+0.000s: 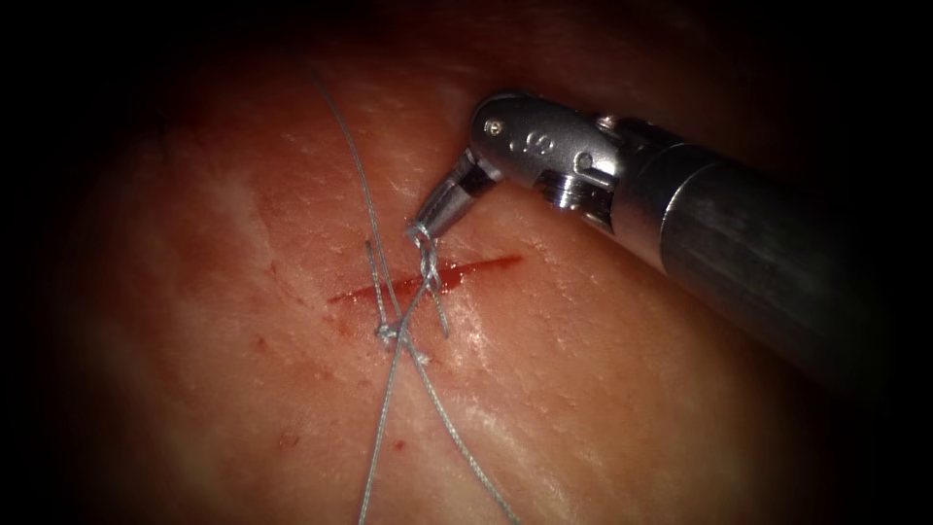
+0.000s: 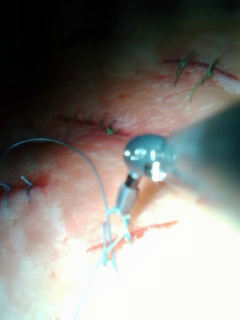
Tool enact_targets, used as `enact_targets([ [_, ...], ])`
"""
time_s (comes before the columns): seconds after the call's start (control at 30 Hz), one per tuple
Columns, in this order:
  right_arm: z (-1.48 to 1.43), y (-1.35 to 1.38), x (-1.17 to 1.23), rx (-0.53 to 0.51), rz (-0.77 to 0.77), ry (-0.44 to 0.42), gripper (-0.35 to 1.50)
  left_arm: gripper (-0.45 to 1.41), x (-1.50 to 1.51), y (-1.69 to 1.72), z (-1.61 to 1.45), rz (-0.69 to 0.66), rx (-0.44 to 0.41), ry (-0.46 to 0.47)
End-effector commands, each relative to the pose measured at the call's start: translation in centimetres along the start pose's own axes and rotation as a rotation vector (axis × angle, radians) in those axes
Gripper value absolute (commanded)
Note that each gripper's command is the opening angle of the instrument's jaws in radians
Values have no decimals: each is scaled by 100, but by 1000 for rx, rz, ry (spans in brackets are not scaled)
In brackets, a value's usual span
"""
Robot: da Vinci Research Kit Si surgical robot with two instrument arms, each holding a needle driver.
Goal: Wound Closure
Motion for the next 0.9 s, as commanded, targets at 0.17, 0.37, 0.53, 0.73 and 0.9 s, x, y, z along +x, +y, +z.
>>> enact_targets([
  [0.17, -4, 15, -4, -26, 7, -7, -35, -45, 3, 15, 16, 2, -15, 18],
  [0.37, -6, 23, -14, -60, 18, -22, -35, -45, -21, 33, 29, -29, -33, 33],
  [0.53, -1, 25, -21, -67, 21, -29, -35, -45, -22, 33, 29, -32, -37, 38],
  [0.73, 8, 36, -32, -100, 44, -47, -35, -45, -31, 34, 27, -58, -42, 35],
  [0.9, -4, 52, -35, -166, 60, -62, -35, -45, -33, 38, 25, -107, -114, 54],
])
